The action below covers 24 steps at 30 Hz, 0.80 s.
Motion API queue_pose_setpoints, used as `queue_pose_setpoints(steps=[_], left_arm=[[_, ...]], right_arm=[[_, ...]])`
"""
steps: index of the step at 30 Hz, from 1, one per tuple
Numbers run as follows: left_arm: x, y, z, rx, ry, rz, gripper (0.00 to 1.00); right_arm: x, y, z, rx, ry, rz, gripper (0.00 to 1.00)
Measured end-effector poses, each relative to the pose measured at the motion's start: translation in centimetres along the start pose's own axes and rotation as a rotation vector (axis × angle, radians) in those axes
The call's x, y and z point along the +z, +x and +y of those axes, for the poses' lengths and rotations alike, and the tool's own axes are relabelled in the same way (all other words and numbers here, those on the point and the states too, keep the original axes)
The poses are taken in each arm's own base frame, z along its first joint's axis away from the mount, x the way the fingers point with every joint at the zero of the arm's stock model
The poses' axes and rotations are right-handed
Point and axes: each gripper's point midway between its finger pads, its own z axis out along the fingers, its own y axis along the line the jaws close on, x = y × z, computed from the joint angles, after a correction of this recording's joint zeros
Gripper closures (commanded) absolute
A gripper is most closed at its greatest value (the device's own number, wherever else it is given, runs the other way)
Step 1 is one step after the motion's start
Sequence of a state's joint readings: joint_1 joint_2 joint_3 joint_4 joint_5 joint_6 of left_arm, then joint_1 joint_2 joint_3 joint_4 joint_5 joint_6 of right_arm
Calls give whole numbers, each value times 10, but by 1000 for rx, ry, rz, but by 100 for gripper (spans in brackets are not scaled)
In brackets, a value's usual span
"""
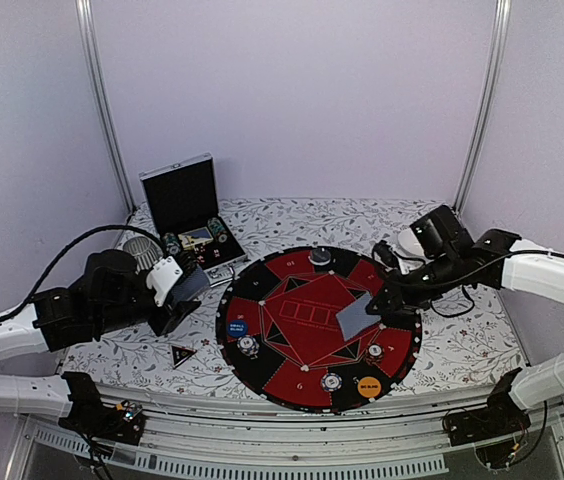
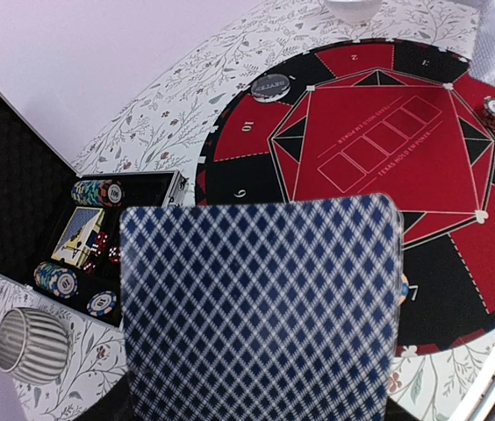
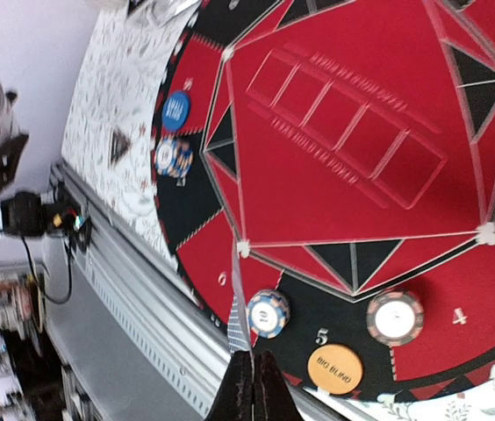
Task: Distribute texas hold em gaming equipment
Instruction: Distribute the poker card in the big blind area.
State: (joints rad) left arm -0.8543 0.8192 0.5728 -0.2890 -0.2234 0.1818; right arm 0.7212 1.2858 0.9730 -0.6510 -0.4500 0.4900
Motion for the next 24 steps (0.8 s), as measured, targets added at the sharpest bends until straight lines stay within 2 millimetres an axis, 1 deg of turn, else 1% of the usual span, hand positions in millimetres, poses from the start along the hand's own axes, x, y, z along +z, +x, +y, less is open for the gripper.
queue_pose_setpoints(steps=[2, 5, 7, 10, 13, 17, 19, 24], left_arm=[[-1, -1, 0, -1, 1, -4, 44], [-2, -2, 0, -2, 1, -9, 43], [-2, -2, 1, -3, 0, -13, 44], [-3, -3, 1, -4, 0, -17, 44], [-3, -3, 1, -4, 2, -17, 44], [-3, -3, 0, -4, 2, -17, 43], [-3, -3, 0, -4, 3, -17, 44], [-3, -4, 0, -4, 5, -18, 44]], right_arm=[[-15, -11, -25, 86, 20, -112, 98], [-24, -11, -57, 201, 48, -217, 98], [-17, -5, -73, 264, 64, -237, 98], [-1, 6, -92, 336, 92, -224, 98], [10, 13, -107, 390, 114, -236, 98], [18, 23, -126, 458, 143, -264, 98], [20, 26, -133, 486, 159, -279, 98], [17, 23, -146, 530, 189, -343, 98]])
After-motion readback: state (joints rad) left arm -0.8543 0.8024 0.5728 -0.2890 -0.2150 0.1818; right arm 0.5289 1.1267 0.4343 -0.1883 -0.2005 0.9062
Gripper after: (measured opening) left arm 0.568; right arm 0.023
